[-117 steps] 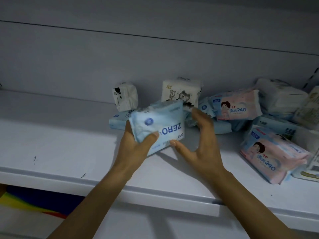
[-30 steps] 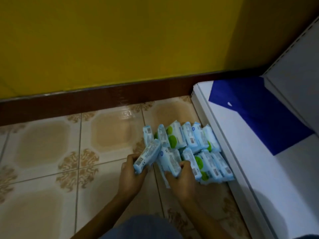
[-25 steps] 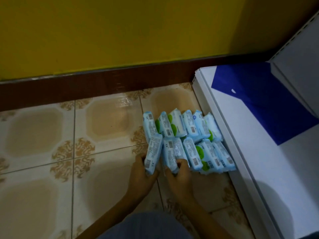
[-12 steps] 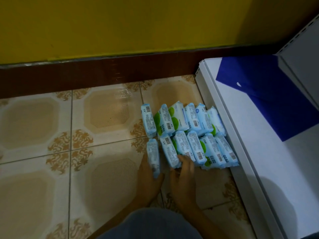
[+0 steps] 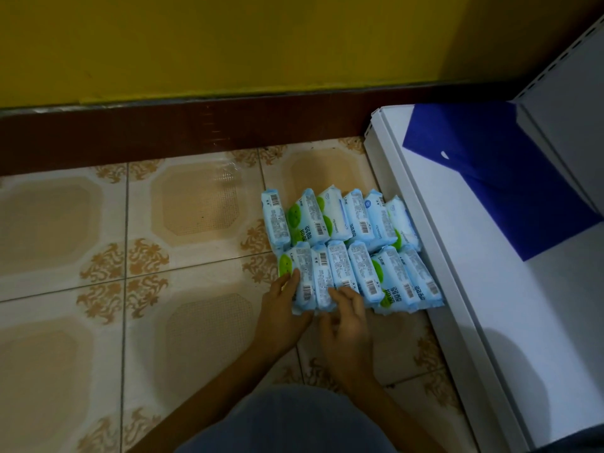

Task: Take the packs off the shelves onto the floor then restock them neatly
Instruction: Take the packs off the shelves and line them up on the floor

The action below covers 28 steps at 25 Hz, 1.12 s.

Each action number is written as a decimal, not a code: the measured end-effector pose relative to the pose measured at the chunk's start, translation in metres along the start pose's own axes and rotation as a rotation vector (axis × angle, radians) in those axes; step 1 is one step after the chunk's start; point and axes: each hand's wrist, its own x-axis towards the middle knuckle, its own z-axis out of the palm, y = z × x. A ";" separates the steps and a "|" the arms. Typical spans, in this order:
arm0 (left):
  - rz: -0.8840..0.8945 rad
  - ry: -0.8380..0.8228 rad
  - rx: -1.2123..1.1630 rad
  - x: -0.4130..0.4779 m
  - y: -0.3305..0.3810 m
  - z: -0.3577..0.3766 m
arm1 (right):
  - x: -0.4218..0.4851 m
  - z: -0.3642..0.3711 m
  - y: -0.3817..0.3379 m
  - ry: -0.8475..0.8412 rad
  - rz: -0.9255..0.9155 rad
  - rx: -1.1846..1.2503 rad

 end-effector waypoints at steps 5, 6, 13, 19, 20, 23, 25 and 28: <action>-0.023 0.209 -0.134 0.008 0.013 -0.023 | 0.012 -0.016 -0.014 -0.164 0.024 -0.004; 0.001 0.268 -0.140 0.020 0.012 -0.028 | 0.013 -0.019 -0.019 -0.118 -0.003 0.035; -0.020 -0.026 0.264 0.084 0.038 -0.038 | 0.016 -0.037 -0.004 -0.102 -0.122 -0.123; 0.002 -0.023 0.251 0.075 0.050 -0.041 | 0.020 -0.038 0.001 -0.280 -0.039 -0.397; 0.012 0.005 0.194 0.072 0.054 -0.045 | 0.020 -0.039 0.000 -0.237 -0.039 -0.372; 0.021 0.077 0.134 0.061 0.066 -0.052 | 0.021 -0.043 0.000 -0.103 -0.015 -0.280; 0.031 0.071 0.160 0.057 0.075 -0.055 | 0.029 -0.049 -0.004 -0.064 0.002 -0.239; 0.126 0.031 0.413 0.055 0.095 -0.068 | 0.049 -0.070 -0.020 -0.068 -0.055 -0.236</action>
